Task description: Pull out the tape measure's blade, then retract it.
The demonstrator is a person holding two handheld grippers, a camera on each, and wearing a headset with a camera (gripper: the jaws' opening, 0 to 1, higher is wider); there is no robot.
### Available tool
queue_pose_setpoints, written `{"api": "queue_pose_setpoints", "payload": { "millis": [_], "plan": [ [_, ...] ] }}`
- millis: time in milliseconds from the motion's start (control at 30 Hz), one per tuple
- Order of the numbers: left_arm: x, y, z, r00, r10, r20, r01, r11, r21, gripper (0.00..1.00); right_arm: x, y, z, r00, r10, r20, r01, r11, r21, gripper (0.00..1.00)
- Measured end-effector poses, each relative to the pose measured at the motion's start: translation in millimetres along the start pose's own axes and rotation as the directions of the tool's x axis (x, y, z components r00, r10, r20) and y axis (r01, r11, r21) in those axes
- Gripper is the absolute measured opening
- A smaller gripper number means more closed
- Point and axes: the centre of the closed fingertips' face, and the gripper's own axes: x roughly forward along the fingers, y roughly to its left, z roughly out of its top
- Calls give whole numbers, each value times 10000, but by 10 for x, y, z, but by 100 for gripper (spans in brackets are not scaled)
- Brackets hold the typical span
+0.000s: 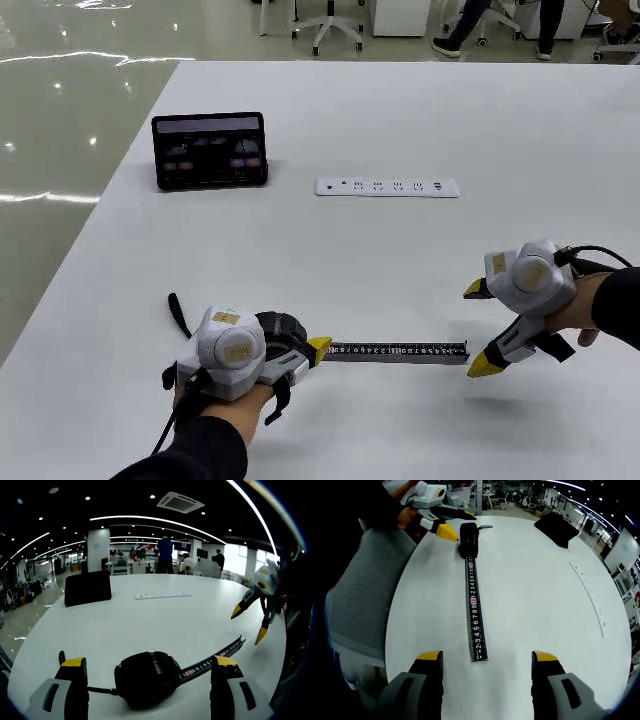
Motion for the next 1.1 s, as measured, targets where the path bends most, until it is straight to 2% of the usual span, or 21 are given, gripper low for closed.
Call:
{"api": "queue_pose_setpoints", "payload": {
  "millis": [233,433,633,833,1000,1100],
  "plan": [
    [44,-19,-20,10000,-91,12,91,9999,87,100,155,14,-145,9989,253,-387,-264,9992,-284,52],
    [64,-26,-30,9999,-132,-20,132,9999,6,99,212,17,-207,9983,395,-419,-398,9992,-64,42],
    [59,-25,-45,9999,-122,-83,122,9999,-71,99,223,73,-215,9971,565,-504,-580,9979,-295,28],
    [55,13,-64,9999,52,-129,-56,9995,-304,98,257,103,-204,9963,623,-593,-658,9962,-577,23],
    [56,20,-58,9999,52,-94,-55,9993,-371,97,279,119,-214,9950,675,-732,-727,9948,-706,15],
    [64,28,-61,9999,58,-107,-62,9992,-383,97,275,107,-208,9953,649,-714,-699,9951,-703,14]
  ]
}}
